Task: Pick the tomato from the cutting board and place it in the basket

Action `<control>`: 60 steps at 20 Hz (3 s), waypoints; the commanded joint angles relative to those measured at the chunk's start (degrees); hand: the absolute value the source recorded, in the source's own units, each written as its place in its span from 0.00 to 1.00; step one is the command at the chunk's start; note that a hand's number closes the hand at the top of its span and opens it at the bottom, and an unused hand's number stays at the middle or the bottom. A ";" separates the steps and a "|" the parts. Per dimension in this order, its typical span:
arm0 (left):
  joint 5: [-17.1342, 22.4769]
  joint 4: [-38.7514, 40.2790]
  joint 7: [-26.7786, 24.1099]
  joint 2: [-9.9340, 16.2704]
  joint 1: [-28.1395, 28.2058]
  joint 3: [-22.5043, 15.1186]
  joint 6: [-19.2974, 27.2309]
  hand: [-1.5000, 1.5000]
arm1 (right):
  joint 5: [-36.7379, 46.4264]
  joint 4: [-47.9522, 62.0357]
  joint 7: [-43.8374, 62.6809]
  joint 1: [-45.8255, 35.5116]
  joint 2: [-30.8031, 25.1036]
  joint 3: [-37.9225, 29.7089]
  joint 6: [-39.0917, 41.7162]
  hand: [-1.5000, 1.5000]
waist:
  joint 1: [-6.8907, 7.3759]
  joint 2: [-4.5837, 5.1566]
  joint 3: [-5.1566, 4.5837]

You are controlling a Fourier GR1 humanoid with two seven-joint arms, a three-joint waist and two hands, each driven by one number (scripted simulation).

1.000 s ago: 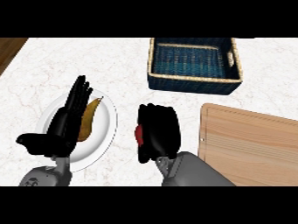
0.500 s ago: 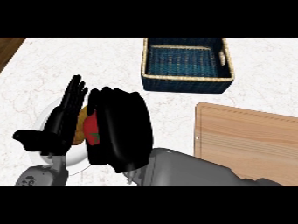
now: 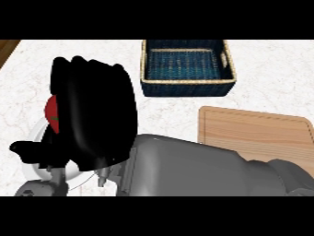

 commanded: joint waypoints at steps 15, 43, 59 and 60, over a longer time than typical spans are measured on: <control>0.58 -5.66 3.08 2.04 2.00 3.17 0.20 0.50 | 4.93 10.31 1.50 0.06 -2.16 -12.41 6.06 1.00 | -3.18 0.24 0.19; -2.74 -5.78 1.09 -1.91 4.74 2.17 -0.58 0.50 | 12.58 16.30 -21.52 17.32 -1.15 -25.71 7.46 1.00 | -3.11 0.33 0.19; -1.25 -5.49 0.75 -0.06 5.10 5.38 -4.16 0.50 | 11.99 27.14 -34.79 17.66 -1.07 -35.26 0.59 0.00 | -2.83 0.43 0.19; -3.13 -1.74 -1.15 -2.07 2.21 4.18 -2.50 0.50 | 11.88 28.14 -35.61 15.99 0.22 -35.77 -1.38 0.00 | -2.89 0.51 0.18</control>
